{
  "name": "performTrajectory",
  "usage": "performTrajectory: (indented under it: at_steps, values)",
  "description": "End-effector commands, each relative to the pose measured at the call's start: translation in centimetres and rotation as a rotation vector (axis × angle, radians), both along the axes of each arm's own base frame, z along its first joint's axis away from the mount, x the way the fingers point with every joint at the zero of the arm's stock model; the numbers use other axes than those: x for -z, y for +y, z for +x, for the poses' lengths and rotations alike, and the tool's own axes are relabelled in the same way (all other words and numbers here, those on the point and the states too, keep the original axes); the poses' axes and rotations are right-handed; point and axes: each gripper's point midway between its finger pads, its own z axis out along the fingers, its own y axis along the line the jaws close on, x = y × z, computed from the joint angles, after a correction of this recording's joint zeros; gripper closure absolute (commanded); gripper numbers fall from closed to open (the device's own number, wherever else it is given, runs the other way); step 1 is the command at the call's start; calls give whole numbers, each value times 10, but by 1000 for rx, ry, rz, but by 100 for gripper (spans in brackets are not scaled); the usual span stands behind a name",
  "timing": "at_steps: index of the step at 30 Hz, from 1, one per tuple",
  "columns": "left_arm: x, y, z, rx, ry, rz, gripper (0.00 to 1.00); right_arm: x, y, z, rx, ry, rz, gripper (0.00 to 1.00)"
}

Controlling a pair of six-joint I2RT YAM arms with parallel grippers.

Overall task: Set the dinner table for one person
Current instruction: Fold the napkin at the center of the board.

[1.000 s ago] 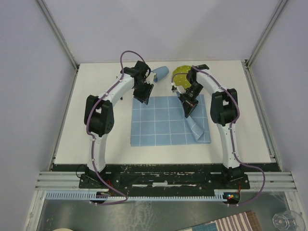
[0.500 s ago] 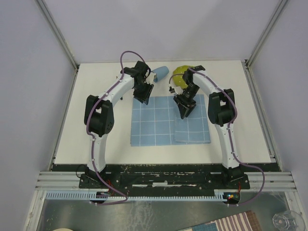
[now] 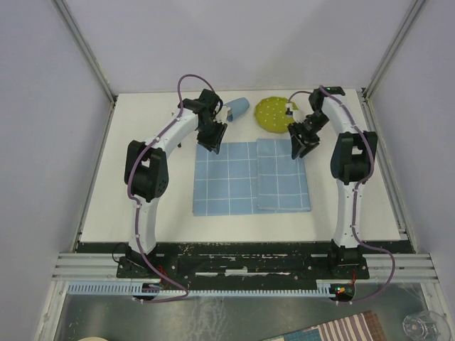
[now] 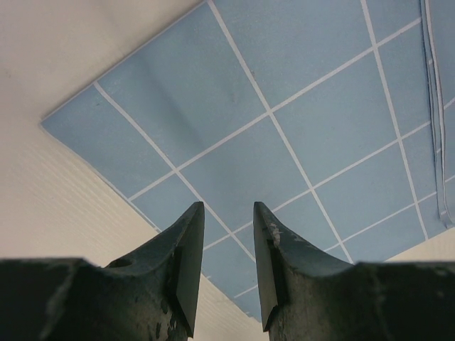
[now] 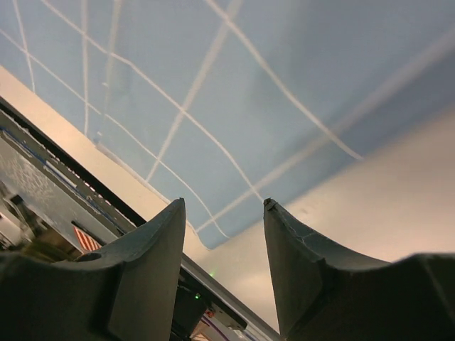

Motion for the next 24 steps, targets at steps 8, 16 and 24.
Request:
performTrajectory:
  at_steps: [8, 16, 24]
  values:
    - [-34, -10, 26, 36, -110, -54, 59, 7, -41, 2, 137, 69, -25, 44]
    - [-38, -3, 24, 45, -118, -19, 59, 34, -29, -3, 167, 171, 46, 43]
    - [-41, 7, 19, 47, -135, 15, 59, 17, -49, 2, 238, 123, 62, 44]
